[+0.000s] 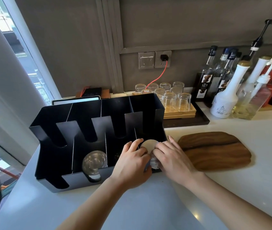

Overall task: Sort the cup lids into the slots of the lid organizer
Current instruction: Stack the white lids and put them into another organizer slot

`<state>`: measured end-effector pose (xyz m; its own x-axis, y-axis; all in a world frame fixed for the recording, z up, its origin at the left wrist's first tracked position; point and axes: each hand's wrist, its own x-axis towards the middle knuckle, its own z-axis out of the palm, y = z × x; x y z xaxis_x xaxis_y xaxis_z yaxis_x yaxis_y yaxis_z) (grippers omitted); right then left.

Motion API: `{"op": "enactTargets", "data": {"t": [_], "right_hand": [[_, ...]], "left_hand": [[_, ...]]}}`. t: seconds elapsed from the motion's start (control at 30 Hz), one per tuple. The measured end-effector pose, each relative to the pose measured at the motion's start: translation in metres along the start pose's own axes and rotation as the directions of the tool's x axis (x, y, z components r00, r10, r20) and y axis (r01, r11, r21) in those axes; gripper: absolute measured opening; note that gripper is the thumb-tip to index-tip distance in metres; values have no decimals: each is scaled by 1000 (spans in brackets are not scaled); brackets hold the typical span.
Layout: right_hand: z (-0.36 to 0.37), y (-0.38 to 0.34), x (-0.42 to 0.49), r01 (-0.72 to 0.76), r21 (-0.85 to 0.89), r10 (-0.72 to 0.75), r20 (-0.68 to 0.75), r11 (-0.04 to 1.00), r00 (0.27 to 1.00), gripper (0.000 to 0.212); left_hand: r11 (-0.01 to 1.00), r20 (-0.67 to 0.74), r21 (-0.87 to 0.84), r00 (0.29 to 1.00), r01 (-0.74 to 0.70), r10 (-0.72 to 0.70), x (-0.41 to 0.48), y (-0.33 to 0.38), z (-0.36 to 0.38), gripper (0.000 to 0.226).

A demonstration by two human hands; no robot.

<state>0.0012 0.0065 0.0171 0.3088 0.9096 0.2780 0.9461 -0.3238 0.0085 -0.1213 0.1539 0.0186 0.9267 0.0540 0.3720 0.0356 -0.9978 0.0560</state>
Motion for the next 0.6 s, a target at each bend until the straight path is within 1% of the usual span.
{"op": "enactTargets", "data": {"t": [0.17,0.3,0.43,0.5,0.6], "right_hand": [[-1,0,2,-17,23,17,7,1000,1000,27],[-5,0,1,-12,32,12,9,999,1000,38],[-7,-2,0,6,37,-6,-2,999,1000,44],[-9,-2,-2,17,63,-15,-27,998,1000,43],[-14,-1,-5,27,117,-14,-111,993,994,37]], "left_hand": [[1000,28,5,999,18,-18,1,1,-3,30],[1000,23,-12,999,22,-22,1,2,-5,31],[999,30,-29,999,32,-32,1,4,-9,33],[999,35,-28,999,35,-34,0,4,-10,33],[999,14,-39,999,34,-34,-3,3,-11,28]]}}
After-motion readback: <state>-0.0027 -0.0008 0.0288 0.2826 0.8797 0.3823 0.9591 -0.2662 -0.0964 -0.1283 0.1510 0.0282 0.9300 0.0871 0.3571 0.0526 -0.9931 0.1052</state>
